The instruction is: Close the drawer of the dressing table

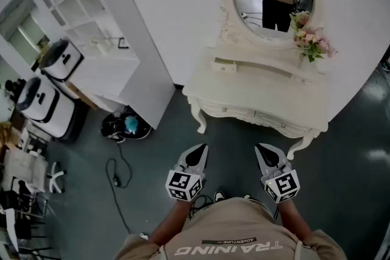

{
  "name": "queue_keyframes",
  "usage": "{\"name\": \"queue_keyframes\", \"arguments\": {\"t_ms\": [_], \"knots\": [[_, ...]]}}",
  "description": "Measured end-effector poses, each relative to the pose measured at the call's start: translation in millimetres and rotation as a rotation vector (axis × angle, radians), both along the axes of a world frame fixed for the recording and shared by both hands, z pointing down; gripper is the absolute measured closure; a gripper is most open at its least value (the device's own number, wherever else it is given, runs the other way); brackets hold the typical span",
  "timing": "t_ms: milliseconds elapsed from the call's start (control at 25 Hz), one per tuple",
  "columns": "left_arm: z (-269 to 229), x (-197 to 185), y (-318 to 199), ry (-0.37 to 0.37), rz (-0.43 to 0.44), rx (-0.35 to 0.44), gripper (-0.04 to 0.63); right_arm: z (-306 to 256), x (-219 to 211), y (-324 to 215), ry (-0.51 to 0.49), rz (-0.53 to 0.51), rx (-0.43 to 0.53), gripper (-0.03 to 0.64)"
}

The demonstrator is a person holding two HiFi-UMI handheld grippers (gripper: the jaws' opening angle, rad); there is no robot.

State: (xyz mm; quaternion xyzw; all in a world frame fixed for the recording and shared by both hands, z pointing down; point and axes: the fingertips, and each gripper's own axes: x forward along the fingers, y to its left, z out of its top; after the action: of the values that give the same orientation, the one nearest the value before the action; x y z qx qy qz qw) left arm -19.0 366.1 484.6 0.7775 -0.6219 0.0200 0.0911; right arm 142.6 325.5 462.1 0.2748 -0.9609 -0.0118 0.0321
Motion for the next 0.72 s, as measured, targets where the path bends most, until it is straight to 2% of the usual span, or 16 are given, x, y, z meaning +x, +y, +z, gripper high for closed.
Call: {"name": "queue_keyframes", "arguments": {"t_ms": [320,440,600,720], "knots": [[5.0,-17.1,-3.5,0.016,0.044,-0.021,0.577,-11.0,-21.8,0.8,-0.037,0.006,-0.007,0.615],[9.1,-17.4,-6.3,0.022,0.066,-0.021,0.577,-10.8,-23.8,0.0,-0.046,0.038,0.004,0.615],[15.7,-19.5,-8.0,0.034,0.076,-0.012,0.577,-0.5,-24.6,4.0,-0.011,0.065,-0.009,0.615],[24.9,-16.6,-9.3,0.045,0.094,-0.034,0.577,14.8,-18.4,6.7,0.013,0.083,-0.05,0.615]]}}
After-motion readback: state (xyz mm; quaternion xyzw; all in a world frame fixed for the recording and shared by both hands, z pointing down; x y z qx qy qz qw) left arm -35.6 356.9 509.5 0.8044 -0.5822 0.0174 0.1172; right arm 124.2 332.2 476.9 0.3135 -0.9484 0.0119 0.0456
